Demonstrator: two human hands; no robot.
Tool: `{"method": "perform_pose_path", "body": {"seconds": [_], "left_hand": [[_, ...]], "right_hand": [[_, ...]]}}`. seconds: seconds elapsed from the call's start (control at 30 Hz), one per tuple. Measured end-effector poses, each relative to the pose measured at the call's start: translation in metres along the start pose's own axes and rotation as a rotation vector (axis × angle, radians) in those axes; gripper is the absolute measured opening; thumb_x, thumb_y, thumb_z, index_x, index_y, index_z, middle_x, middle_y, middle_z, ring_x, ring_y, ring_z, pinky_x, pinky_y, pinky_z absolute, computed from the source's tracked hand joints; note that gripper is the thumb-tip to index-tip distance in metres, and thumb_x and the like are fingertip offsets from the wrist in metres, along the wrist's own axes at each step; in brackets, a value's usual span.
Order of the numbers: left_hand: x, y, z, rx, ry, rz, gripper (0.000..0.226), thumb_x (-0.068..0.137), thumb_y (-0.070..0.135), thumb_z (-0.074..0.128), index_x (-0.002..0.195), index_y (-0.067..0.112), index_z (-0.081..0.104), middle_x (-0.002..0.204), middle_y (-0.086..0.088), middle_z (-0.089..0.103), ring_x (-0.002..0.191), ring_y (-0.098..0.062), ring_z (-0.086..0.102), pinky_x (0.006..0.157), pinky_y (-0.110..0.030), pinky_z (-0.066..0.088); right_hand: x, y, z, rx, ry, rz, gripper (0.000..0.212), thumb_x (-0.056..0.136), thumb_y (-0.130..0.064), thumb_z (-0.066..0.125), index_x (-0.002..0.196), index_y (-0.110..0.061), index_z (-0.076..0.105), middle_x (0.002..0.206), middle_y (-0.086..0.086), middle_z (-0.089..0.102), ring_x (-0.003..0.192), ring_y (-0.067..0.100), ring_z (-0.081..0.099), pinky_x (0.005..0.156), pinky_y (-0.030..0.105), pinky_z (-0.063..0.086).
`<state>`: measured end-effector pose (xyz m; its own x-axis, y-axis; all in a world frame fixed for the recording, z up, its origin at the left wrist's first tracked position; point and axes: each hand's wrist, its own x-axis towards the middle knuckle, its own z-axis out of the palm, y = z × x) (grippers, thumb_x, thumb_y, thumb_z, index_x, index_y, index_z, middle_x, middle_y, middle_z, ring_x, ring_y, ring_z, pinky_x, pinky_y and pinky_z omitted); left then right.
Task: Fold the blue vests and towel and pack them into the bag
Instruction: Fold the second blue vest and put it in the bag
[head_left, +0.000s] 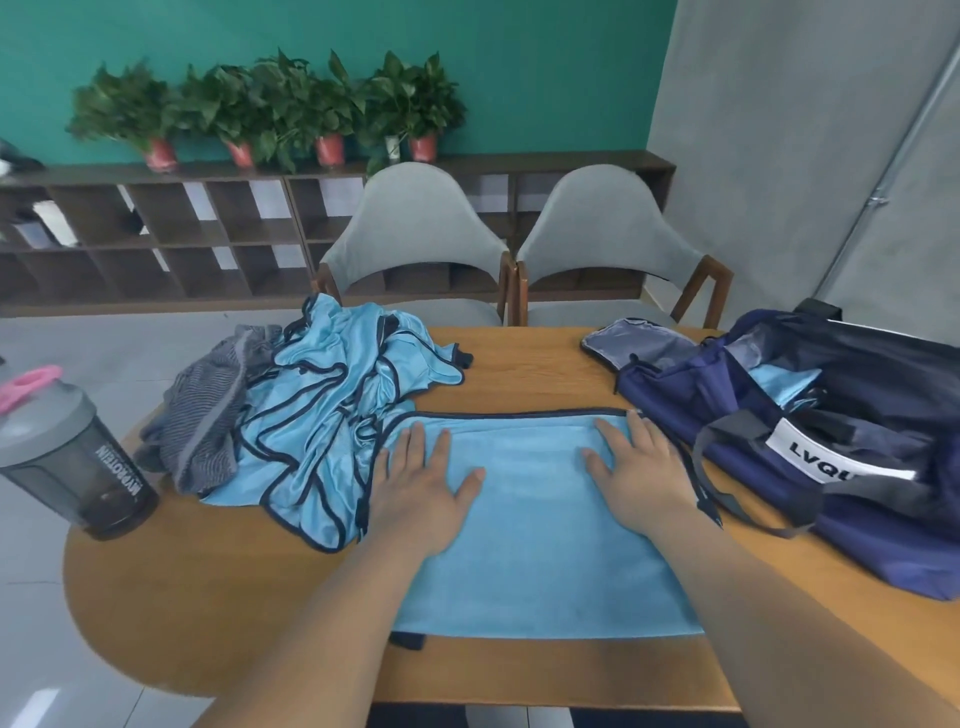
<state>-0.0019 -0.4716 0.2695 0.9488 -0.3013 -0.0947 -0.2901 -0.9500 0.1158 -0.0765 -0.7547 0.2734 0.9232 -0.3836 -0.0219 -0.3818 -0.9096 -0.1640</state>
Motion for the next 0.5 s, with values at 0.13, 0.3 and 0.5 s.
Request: {"method": "perform_pose_path", "body": {"seconds": [0.13,0.3,0.5], "left_hand": [[-0.002,0.003,-0.004,0.018,0.006,0.02,0.091,0.093,0.083,-0.001,0.168,0.031,-0.007,0.175,-0.005,-0.016,0.16,-0.023,-0.019,0.13,-0.048,-0.009],[-0.027,0.038,-0.013,-0.013,0.139,0.116,0.068,0.111,0.052,0.017,0.168,0.017,0.009,0.176,-0.009,0.0,0.162,-0.025,-0.007,0.131,-0.044,-0.002],[-0.064,0.036,0.015,-0.077,0.052,0.12,0.075,0.106,0.063,0.015,0.169,0.023,0.002,0.176,0.003,-0.011,0.161,-0.017,-0.015,0.131,-0.045,-0.005]], "right_hand": [[0.0,-0.001,-0.003,-0.014,-0.028,0.004,0.069,0.102,-0.07,0.015,0.164,-0.04,0.014,0.175,0.007,0.001,0.16,0.027,0.0,0.129,0.045,0.007],[-0.026,-0.041,-0.005,-0.054,0.019,-0.095,0.063,0.11,-0.051,0.02,0.166,-0.023,0.014,0.174,0.01,-0.006,0.161,0.029,-0.008,0.13,0.049,0.004],[-0.072,-0.054,0.021,0.094,0.022,-0.193,0.064,0.109,-0.054,0.025,0.165,-0.023,0.022,0.175,0.002,0.006,0.161,0.021,0.0,0.13,0.042,0.005]]}}
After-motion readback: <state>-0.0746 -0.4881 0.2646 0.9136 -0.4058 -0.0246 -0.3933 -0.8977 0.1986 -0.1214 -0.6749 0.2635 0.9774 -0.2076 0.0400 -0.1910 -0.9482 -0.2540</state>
